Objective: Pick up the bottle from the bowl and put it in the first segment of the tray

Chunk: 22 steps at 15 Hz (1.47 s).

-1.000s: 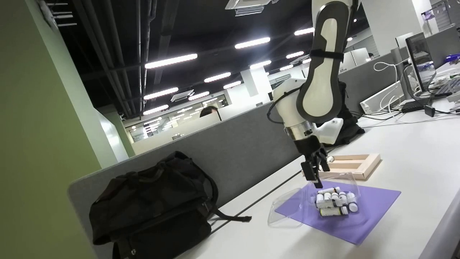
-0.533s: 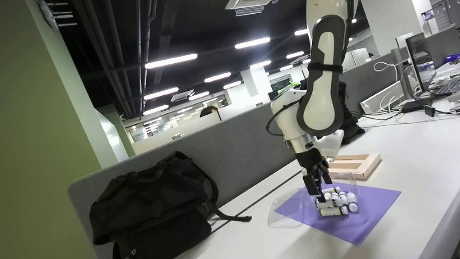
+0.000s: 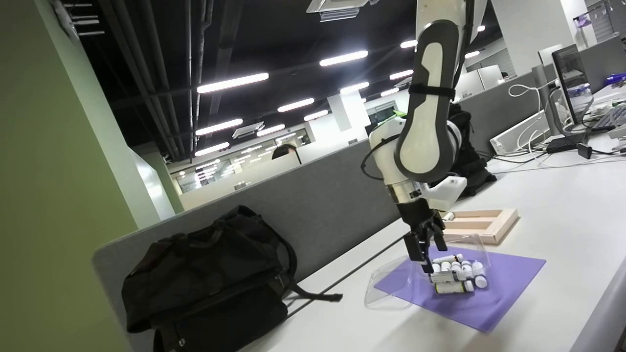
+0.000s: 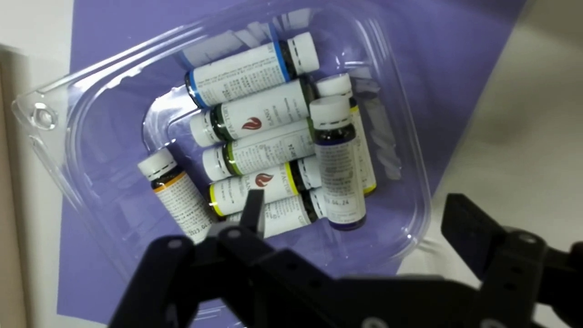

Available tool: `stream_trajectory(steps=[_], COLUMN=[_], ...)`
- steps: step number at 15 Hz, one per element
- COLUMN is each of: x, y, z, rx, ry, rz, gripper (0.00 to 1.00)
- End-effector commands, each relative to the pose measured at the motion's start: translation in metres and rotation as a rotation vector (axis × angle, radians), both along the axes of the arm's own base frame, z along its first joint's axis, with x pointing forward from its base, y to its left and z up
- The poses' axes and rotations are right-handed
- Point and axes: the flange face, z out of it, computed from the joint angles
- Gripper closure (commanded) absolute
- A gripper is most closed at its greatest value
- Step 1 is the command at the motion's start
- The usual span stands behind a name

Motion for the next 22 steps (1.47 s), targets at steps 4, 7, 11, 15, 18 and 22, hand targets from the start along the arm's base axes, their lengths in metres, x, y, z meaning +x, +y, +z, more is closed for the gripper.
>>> stream_trajectory(steps=[4, 7, 11, 15, 18, 22], x=[0.002, 0.002, -0.001, -0.006, -0.009, -0.007], y=[-0.025, -0.030, -0.029, -0.030, -0.032, -0.037], z=[0.002, -0.009, -0.024, -0.037, -0.042, -0.030], rx=[-0.045, -0.062, -0.073, -0.094, -0.111, -0.105], ry=[0.013, 0.025, 0.050, 0.069, 0.070, 0.055], rz=[-0.065, -0.064, -0.056, -0.058, -0.056, -0.090], gripper=[0.00, 0.00, 0.00, 0.00, 0.26, 0.52])
